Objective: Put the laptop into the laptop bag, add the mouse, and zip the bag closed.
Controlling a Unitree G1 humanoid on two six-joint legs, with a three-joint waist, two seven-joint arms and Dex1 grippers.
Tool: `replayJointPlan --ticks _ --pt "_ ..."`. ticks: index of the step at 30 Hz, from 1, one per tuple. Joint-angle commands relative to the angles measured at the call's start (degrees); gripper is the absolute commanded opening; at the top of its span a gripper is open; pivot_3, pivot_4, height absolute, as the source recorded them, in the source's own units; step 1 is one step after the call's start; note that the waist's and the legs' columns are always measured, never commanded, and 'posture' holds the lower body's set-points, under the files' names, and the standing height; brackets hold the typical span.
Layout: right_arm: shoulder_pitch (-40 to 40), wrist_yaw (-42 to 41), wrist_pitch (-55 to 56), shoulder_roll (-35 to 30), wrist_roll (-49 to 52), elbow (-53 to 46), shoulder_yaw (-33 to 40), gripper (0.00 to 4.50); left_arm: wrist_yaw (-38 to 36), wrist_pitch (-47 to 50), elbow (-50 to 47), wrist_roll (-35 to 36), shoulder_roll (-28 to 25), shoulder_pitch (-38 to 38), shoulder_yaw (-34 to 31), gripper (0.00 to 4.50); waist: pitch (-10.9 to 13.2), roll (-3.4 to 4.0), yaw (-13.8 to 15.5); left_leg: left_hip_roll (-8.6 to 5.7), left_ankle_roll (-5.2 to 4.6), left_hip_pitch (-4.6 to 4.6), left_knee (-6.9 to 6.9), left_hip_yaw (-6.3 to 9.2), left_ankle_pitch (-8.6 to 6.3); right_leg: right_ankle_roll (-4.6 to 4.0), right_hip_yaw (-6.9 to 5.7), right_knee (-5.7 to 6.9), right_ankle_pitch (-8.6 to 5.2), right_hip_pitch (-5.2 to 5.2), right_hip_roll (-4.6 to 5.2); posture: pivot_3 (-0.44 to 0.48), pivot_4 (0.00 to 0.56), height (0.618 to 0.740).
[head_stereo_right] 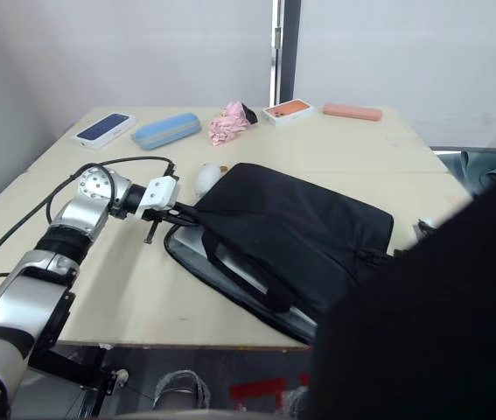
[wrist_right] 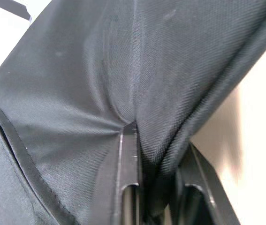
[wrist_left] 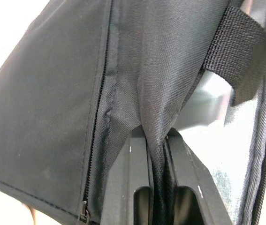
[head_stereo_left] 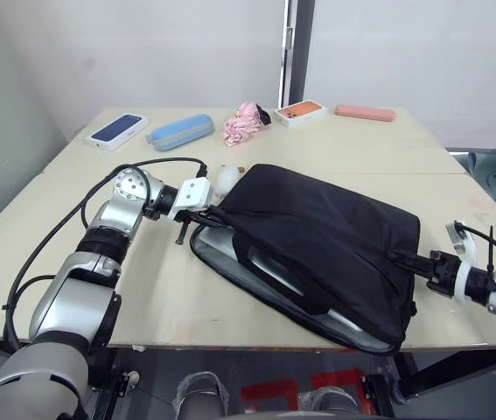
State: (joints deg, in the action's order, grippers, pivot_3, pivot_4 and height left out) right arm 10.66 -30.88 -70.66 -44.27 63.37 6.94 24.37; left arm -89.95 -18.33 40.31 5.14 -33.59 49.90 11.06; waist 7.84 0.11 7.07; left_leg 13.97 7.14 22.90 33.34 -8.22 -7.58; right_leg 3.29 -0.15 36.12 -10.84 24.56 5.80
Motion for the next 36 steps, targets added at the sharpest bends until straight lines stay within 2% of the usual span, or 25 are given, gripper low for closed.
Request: replayJointPlan --ticks 1,3,6,8,16,21,25,26,31,36 --pt "8.5 1.3 -1.0 -0.1 -4.2 2.2 -4.4 0.07 -0.4 3.6 -6.8 2.7 -1.7 -1.7 -1.6 0.00 0.0 0.01 -0.9 0.01 0.00 0.03 0.00 -0.03 0.00 -0.01 0.02 0.00 0.00 0.05 -0.03 0.000 0.150 0.740" --pt "13.5 1.8 -1.5 0.7 -6.9 4.3 -6.8 0.07 0.3 4.5 -8.7 2.7 -2.7 -3.1 -1.9 0.00 0.0 0.02 -1.1 0.03 0.01 0.17 -0.01 -0.04 0.01 -0.02 0.03 0.08 0.01 0.23 -0.05 0.000 0.150 0.740" --pt "25.7 3.2 1.6 3.1 -15.5 11.8 -13.5 0.07 1.8 6.2 -11.8 2.8 -4.1 -5.4 -2.6 0.00 0.0 0.05 -2.0 0.14 0.04 0.14 0.00 -0.10 0.02 -0.05 0.09 0.12 0.02 0.30 -0.18 0.000 0.150 0.740" --pt "31.1 2.5 3.3 4.2 -19.7 16.7 -15.9 0.07 2.4 7.2 -13.3 2.8 -4.6 -6.4 -2.7 0.00 0.0 0.06 -1.8 0.14 0.07 0.17 0.01 -0.12 0.03 -0.07 0.12 0.19 0.03 0.37 -0.18 0.000 0.150 0.740" --pt "55.8 -4.1 20.6 11.6 -37.4 47.6 -23.7 0.07 5.1 7.4 -15.4 1.6 -6.0 -8.6 -3.1 0.00 0.1 0.09 -1.6 0.17 0.10 0.36 -0.02 -0.14 0.03 -0.19 0.09 0.18 -0.01 0.60 -0.20 0.000 0.150 0.740" --pt "61.6 -5.7 27.9 13.9 -43.8 59.7 -23.5 0.07 6.4 4.9 -14.7 0.4 -7.1 -10.0 -2.7 0.00 0.1 0.10 -1.5 0.17 0.08 0.46 -0.11 -0.11 0.02 -0.36 0.01 0.15 -0.12 0.67 -0.21 0.000 0.150 0.740" --pt "61.6 -8.5 28.8 13.4 -46.1 62.5 -22.9 0.07 7.1 2.5 -14.4 -0.4 -8.2 -12.1 -2.5 0.00 0.1 0.10 -1.6 0.19 0.08 0.42 -0.12 -0.10 0.01 -0.39 -0.01 0.19 -0.13 0.66 -0.22 0.000 0.150 0.740" --pt "61.6 -9.6 28.4 13.1 -46.3 62.5 -22.6 1.02 7.2 2.0 -14.4 -0.3 -8.5 -12.7 -2.5 0.00 0.1 0.10 -1.6 0.19 0.08 0.39 -0.11 -0.10 0.01 -0.39 0.00 0.22 -0.13 0.64 -0.22 0.000 0.150 0.740" --pt "60.5 -16.0 24.7 11.0 -48.6 58.9 -23.7 2.76 7.7 -1.7 -11.8 -1.6 -9.8 -13.2 -1.9 0.00 0.1 0.11 -1.6 0.21 0.08 0.36 -0.09 -0.11 0.01 -0.39 0.03 0.27 -0.13 0.65 -0.24 0.000 0.150 0.740" --pt "57.8 -17.4 19.9 6.9 -50.3 50.9 -24.1 4.40 7.4 -3.9 -8.0 -1.7 -9.3 -11.1 -2.0 0.00 0.1 0.11 -1.6 0.23 0.09 0.32 -0.07 -0.12 0.02 -0.39 0.05 0.33 -0.13 0.64 -0.26 0.000 0.150 0.740"
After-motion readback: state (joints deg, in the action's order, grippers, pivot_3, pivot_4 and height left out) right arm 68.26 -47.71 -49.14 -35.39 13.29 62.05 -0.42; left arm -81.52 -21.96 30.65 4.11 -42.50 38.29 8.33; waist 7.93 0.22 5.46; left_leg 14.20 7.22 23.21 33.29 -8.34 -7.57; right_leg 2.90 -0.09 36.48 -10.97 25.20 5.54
